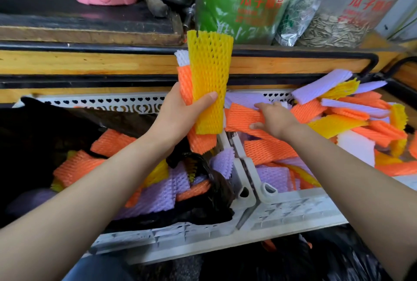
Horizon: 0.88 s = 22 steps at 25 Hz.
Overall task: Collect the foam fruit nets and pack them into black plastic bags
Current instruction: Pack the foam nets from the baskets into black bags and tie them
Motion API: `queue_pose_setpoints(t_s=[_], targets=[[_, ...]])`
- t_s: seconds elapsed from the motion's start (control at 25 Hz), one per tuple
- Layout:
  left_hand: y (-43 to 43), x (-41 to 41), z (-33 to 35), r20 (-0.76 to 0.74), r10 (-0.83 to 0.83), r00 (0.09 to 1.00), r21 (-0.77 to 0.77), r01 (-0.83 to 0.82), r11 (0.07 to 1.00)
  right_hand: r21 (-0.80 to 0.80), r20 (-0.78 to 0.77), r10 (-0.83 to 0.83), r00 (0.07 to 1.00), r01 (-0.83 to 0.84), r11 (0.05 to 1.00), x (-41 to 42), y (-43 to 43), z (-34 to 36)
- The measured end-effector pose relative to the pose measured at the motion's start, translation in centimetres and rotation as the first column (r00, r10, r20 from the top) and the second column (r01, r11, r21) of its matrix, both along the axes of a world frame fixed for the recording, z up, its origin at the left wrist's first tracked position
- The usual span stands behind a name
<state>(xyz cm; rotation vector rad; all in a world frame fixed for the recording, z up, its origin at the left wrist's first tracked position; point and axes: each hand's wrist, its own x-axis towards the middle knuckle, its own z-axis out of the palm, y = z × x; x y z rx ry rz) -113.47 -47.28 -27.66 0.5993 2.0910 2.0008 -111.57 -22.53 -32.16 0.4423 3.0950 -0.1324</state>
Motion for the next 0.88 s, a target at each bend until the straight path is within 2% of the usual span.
queue_pose_setpoints(t_s=[0.12,0.24,0.32,0.48,0.64,0.72,0.88], targets=[[-0.1,0.0,-0.8,0.028,0.002,1.0,0.003,-0.002,1.0,0.174,-0.04,0.026,0.999,-0.019,0.985,0.6,-0.2,0.4],[-0.2,0.4,-1.0,0.073,-0.021,0.997,0.01,0.021,1.0,0.223,-0.144,0.048,0.988,-0.015,0.975,1.9,-1.0,1.5],[-0.3,0.9,-0.7,0.121,-0.032,0.992,0.022,0.029,0.999,0.174,-0.229,0.058,0.972,-0.018,0.985,3.2,-1.7,2.7],[-0.5,1.7,0.5,0.177,0.052,0.983,0.02,-0.057,0.998,-0.028,-0.403,0.021,0.915,-0.036,0.999,6.4,-4.4,7.1],[-1.0,3.4,2.6,0.121,0.127,0.984,0.002,-0.128,0.992,-0.09,-0.634,0.027,0.773,-0.108,0.99,9.4,-8.9,11.6],[-1.6,4.8,4.2,0.079,0.118,0.99,0.043,-0.122,0.992,-0.116,-0.677,0.042,0.735,-0.162,0.98,10.5,-11.6,12.8],[-4.4,7.5,7.0,0.044,0.074,0.996,0.16,-0.08,0.984,-0.141,-0.658,0.123,0.743,-0.282,0.949,11.5,-16.5,13.6]])
